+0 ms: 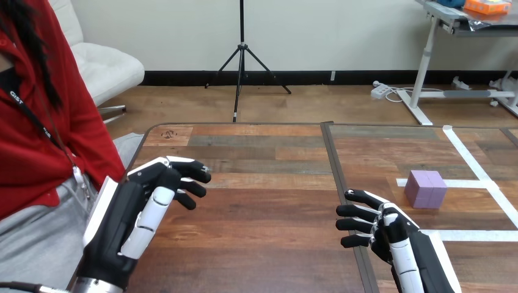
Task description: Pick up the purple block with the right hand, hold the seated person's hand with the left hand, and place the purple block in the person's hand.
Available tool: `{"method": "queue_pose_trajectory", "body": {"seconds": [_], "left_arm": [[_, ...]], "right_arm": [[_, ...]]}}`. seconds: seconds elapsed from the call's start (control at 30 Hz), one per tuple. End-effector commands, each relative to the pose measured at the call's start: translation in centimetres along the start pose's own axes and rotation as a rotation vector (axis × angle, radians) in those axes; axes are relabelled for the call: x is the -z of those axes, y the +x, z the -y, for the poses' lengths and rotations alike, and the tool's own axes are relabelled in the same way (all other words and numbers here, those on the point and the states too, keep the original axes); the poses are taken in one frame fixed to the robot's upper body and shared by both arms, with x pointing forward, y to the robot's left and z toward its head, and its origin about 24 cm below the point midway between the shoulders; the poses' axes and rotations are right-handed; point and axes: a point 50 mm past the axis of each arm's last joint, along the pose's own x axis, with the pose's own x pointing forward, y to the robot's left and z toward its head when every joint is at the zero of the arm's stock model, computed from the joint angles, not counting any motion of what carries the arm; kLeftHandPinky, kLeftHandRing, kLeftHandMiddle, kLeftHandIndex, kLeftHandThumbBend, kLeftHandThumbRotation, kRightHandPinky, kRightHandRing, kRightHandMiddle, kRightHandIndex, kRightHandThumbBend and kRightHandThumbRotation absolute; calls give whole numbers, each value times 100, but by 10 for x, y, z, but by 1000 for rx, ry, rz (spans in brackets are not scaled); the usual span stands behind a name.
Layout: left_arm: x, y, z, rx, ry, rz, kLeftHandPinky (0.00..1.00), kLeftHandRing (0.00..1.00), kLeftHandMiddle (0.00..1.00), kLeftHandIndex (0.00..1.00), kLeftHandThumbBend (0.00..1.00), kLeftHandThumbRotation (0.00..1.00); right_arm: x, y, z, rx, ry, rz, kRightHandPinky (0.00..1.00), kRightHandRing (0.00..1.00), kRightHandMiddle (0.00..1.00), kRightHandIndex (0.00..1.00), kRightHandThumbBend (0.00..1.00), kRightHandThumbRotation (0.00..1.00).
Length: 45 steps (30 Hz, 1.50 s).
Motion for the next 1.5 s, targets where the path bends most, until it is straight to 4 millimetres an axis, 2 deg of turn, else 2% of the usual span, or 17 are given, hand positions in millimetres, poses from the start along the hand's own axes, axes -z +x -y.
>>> {"method": "queue_pose_trajectory", "body": {"seconds": [0.0,0.63,0.83,1.07,1.27,1.47], "left_arm": [[-8,15,3,13,2,69,47,57,61,58,57,100],[-6,13,5,13,2,49,47,57,61,57,56,100],[-6,13,4,12,-4,47,47,57,61,57,56,100],[-7,14,3,18,-5,59,47,57,61,57,54,100],[-8,16,3,18,5,70,47,57,61,57,53,100],[-8,18,4,25,8,71,47,56,61,56,54,100]], "right_arm": [[-20,15,-1,-4,11,109,58,67,71,76,74,97],[-19,13,3,-25,-10,79,57,66,70,75,72,95],[-19,16,6,-37,-76,78,57,67,71,75,69,95],[-19,27,18,-64,-218,83,61,70,73,76,67,92],[-22,42,35,-118,-354,50,65,72,75,77,70,91],[-27,58,51,-133,-418,28,68,74,76,78,71,84]]}}
